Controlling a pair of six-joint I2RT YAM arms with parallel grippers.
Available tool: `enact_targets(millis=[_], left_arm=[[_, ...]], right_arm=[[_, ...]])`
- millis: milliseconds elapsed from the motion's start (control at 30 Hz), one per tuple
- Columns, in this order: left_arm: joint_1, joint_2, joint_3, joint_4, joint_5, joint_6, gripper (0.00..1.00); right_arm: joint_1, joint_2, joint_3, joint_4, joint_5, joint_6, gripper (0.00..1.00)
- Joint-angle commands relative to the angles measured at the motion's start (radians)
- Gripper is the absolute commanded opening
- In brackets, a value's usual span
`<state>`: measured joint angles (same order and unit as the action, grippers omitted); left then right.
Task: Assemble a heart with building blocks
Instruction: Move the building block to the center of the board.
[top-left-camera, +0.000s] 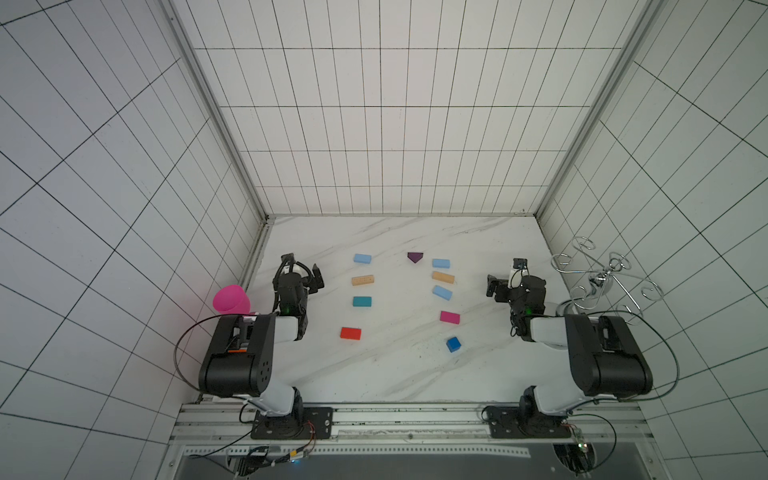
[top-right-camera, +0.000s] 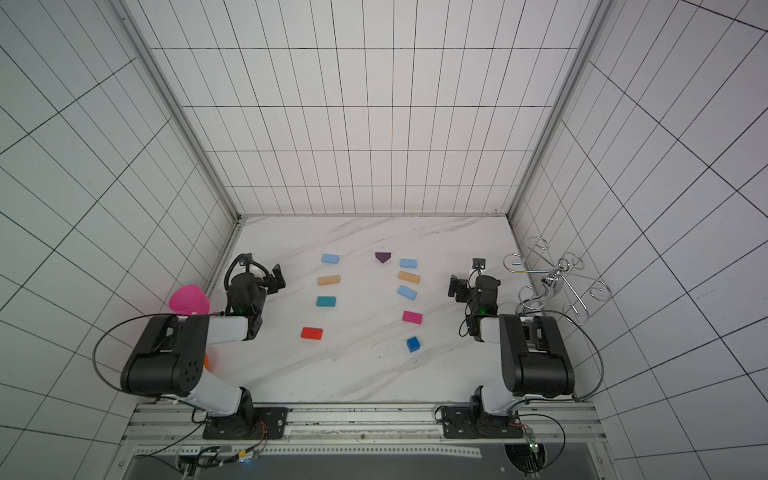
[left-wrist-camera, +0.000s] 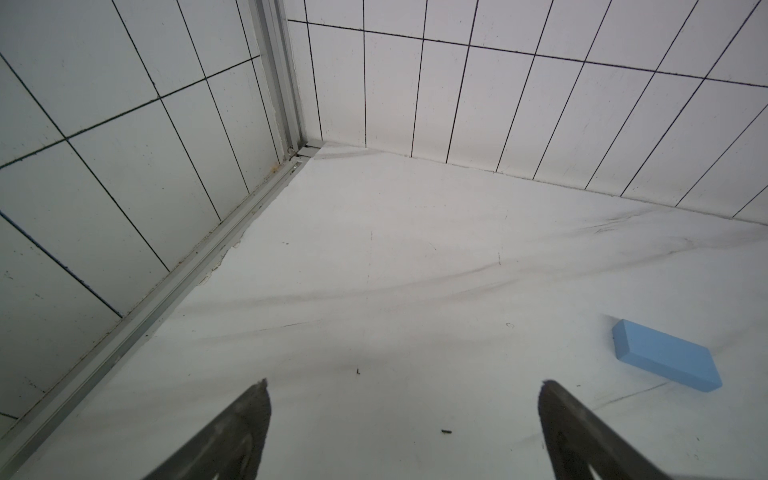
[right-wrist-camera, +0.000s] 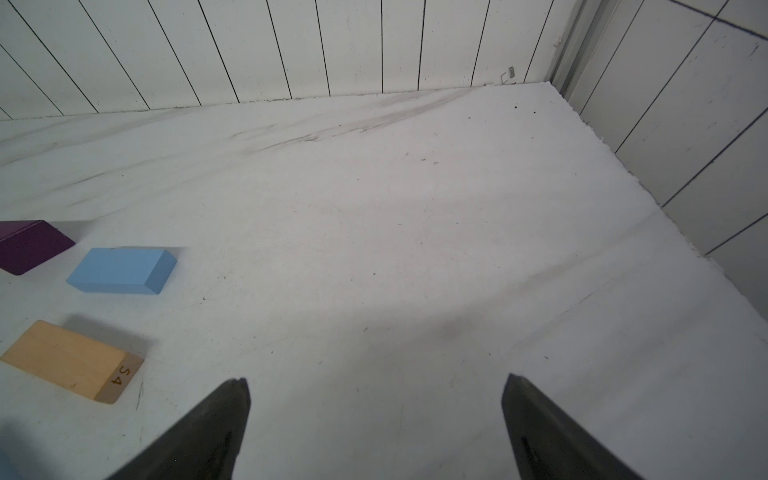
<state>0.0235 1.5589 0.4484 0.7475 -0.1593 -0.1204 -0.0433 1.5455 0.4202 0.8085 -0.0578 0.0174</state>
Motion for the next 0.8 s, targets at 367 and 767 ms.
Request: enact_targets(millis=[367, 767], left_arm=[[-0.014, -0.061, 0.144, -0.250, -0.006, 0.033, 0.99], [-0.179, -0.157, 0.490, -0.836, -0.027, -0.117, 0.99]], right_arm=[[0.080, -0.070, 0.514, -0.730, 0.196, 0.053, 0.99], [0.349, 0.409, 1.313, -1.351, -0.056, -0.038, 0.97]])
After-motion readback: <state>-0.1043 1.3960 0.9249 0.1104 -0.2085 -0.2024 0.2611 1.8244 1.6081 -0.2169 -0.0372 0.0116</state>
